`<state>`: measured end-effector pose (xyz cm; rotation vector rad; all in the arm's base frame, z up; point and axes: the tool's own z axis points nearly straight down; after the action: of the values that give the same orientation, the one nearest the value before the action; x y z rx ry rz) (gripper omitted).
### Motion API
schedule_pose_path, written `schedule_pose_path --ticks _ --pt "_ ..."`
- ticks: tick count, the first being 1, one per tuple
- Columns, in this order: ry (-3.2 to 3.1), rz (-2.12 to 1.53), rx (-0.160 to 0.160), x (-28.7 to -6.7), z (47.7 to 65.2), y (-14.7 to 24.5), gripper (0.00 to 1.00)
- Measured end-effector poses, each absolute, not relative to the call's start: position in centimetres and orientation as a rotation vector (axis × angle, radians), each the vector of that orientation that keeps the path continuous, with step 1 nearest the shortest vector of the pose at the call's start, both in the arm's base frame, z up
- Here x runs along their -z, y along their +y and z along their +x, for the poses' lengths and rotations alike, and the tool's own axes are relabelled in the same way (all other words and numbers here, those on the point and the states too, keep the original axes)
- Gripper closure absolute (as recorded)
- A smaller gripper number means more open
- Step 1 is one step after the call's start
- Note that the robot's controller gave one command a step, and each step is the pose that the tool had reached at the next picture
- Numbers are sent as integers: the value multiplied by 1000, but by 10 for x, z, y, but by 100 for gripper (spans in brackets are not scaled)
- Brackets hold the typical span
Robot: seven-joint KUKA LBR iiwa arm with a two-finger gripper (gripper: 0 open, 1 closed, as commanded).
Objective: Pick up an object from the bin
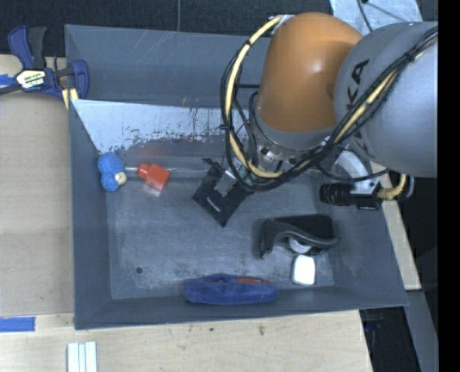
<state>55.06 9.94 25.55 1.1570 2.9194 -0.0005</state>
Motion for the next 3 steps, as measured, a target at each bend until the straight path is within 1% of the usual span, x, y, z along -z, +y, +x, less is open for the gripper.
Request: schedule_pose_path --ticks 3 --pt "2920 1155 1 -255 551 100 100"
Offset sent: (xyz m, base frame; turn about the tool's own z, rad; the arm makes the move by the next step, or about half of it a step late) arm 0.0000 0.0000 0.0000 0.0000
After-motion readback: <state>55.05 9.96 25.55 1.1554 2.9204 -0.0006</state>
